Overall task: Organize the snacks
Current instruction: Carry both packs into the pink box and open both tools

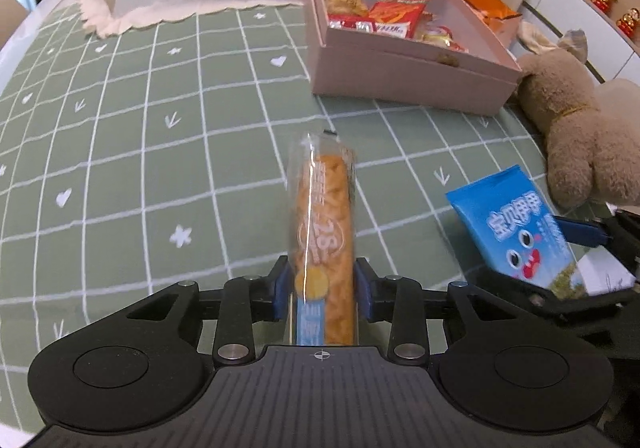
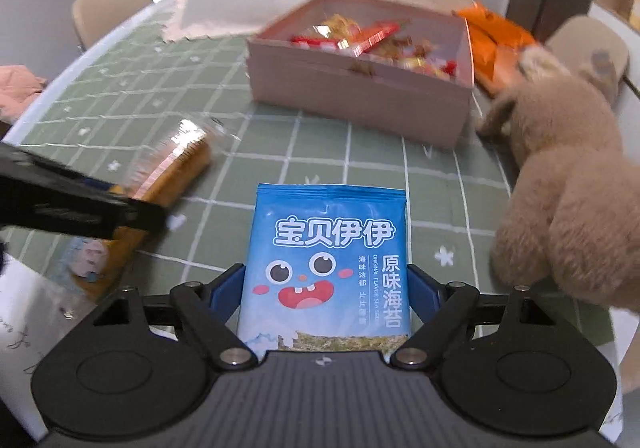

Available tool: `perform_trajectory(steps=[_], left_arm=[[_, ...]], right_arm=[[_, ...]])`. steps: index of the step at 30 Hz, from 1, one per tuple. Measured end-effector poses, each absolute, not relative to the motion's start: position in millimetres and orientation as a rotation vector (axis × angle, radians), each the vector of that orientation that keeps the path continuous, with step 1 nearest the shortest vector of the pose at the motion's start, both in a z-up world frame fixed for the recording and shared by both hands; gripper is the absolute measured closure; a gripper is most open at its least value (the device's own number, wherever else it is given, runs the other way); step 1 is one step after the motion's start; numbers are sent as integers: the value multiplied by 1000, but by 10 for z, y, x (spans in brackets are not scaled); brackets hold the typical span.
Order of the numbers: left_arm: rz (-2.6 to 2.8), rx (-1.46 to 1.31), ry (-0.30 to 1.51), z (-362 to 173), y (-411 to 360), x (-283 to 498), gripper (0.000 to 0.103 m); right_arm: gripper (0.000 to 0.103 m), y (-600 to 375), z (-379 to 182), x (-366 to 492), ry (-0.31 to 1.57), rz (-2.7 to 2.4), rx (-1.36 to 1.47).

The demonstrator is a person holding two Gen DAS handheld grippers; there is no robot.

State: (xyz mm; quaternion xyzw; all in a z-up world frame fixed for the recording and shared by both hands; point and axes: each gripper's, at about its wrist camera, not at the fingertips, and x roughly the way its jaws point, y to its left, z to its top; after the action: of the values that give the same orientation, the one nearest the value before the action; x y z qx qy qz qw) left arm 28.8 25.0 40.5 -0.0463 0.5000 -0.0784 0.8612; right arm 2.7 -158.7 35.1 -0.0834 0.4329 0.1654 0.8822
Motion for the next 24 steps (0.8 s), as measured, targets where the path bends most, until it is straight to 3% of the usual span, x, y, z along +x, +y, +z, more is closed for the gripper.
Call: perform_trajectory(steps=[5,15,20,24], left_arm=[[-237,-147,953,599,261,294,70],[-385,-243,392,2418,388,438,73],[-407,-241,364,2591,301,825,73],[-432,-286,418,2391,184,1256,74]], right_arm=[[19,-1665,631,-29,824,337,-170],[19,-2032,1003,69,721,222,-131],[19,-2065,1026,97,721,195,-122],[19,-2074,1023,87,737,180,-118]])
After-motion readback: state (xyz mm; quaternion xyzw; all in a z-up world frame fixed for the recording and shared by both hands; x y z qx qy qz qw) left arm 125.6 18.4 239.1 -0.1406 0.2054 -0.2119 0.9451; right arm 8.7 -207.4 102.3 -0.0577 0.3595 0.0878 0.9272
